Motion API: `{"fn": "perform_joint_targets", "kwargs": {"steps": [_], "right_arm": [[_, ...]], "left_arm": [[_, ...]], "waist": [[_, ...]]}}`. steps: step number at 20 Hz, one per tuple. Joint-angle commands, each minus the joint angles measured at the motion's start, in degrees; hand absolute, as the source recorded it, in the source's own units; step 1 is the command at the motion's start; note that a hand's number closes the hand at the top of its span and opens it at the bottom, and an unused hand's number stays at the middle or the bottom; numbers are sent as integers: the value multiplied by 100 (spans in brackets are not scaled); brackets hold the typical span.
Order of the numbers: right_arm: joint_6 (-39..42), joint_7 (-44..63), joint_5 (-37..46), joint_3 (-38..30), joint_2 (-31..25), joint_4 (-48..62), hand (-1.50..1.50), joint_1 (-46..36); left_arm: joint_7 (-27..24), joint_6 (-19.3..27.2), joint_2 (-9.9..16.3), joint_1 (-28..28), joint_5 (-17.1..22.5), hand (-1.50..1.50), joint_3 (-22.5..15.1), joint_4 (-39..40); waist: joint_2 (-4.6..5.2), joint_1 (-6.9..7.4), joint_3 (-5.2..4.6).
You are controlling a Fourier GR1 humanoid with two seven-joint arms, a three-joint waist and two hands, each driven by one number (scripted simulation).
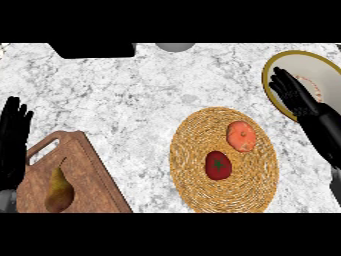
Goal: Pick the tomato from the placemat and place it in the bowl
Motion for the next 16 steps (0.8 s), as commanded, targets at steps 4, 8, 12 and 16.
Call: {"fn": "perform_joint_targets", "kwargs": {"steps": [4,8,12,16], "right_arm": [[-1508,874,-99,-64,1187,472,-150,298],[-2524,1620,1681,-125,-51,1288,-150,712],[-4344,1731,2364,300,1503,1440,-150,741],[-4483,3439,3566,570,781,922,-150,55]], "left_arm": [[20,-676,23,-390,385,0,-7,-283],[13,-812,-158,-409,555,0,-148,-369],[-24,-1372,-212,-581,906,0,-130,-117],[-120,-1587,-217,-735,985,0,79,214]], "waist": [[-211,-40,-218],[-193,-300,-334],[-188,-42,-229],[-221,-26,-235]]}}
